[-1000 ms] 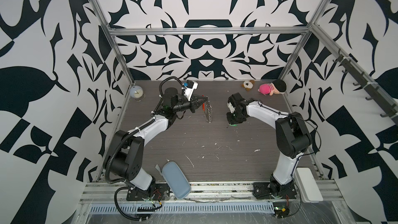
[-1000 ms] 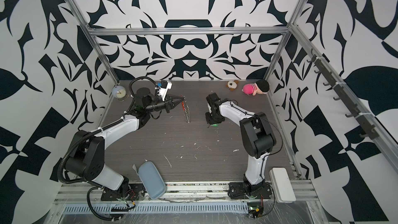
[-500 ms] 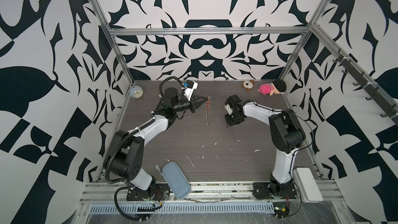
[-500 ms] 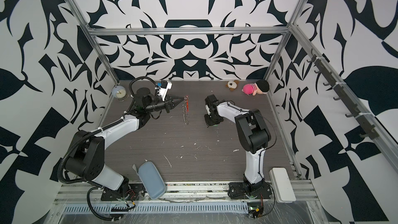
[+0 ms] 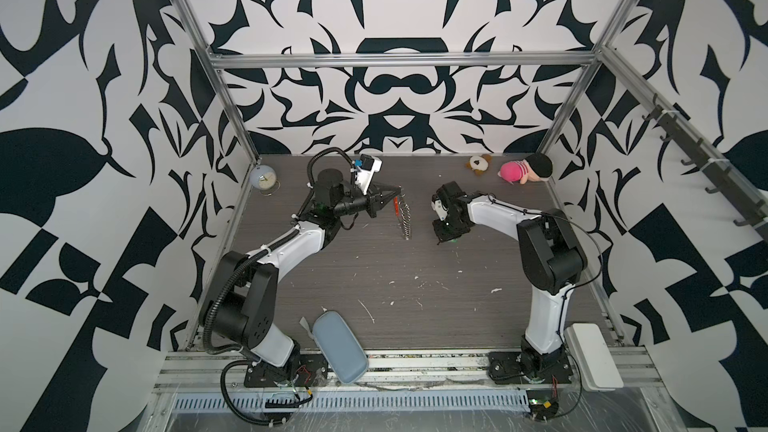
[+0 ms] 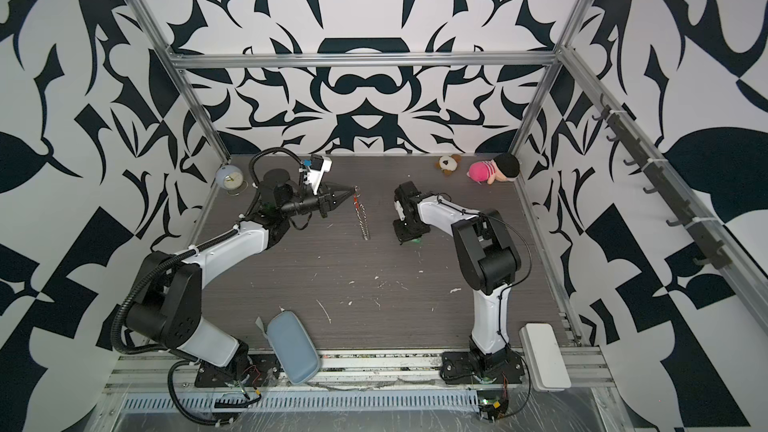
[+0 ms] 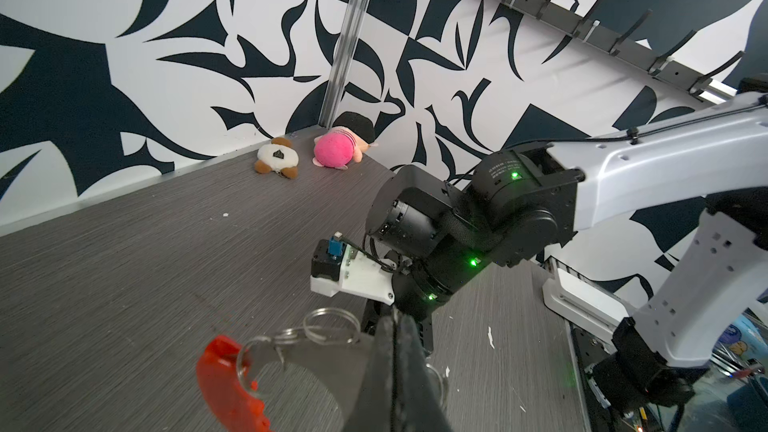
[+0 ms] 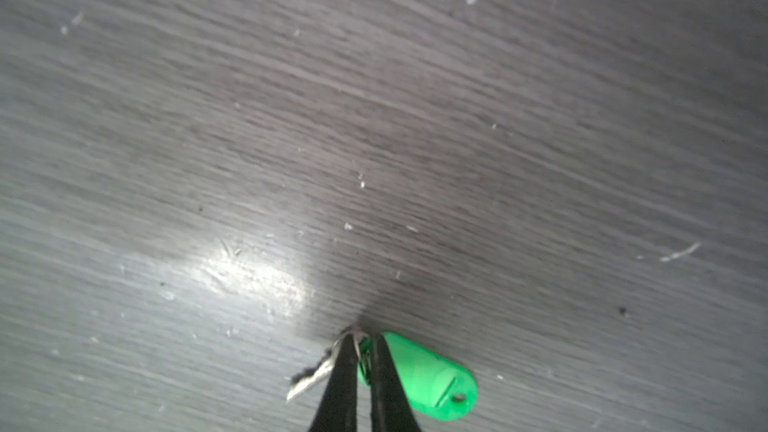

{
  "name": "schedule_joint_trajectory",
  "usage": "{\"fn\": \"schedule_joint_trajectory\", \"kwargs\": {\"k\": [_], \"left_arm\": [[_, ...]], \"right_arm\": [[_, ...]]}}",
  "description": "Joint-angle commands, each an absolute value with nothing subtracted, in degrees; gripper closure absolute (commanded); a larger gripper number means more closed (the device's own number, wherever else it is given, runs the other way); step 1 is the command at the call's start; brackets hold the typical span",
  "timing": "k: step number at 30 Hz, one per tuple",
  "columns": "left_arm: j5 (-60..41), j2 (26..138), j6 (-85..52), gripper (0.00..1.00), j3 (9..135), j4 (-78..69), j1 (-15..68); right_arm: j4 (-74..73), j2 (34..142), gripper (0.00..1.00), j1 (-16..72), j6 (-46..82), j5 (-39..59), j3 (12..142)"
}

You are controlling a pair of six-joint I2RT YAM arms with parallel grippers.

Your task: Put the keys on the keyring

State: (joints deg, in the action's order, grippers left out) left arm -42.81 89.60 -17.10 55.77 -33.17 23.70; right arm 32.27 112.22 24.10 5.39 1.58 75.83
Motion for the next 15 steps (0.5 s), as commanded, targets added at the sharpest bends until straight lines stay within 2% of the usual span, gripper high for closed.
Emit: {"fn": "schedule_joint_trajectory", "kwargs": {"k": [1, 5, 12, 15], "left_arm": [[-43.0, 87.9, -16.9, 1.0, 56.6, -34.4, 23.9], [-42.6, 87.7, -16.7, 1.0, 56.3, -35.1, 23.8], [-42.5, 87.9, -18.9, 1.0, 56.4, -39.4, 23.9], [-43.4, 88.6, -20.1, 1.0, 57.1, -41.2, 23.9]], "right_arm": [[32.7, 112.0, 1.0, 24.3, 5.0, 0.5, 77.4], [32.5, 108.9, 1.0, 24.3, 4.5, 0.4, 76.4], [31.6, 93.5, 1.0, 24.3, 4.2, 2.2, 72.8], [32.0, 87.5, 1.0, 24.3, 3.7, 6.0, 73.3]]}}
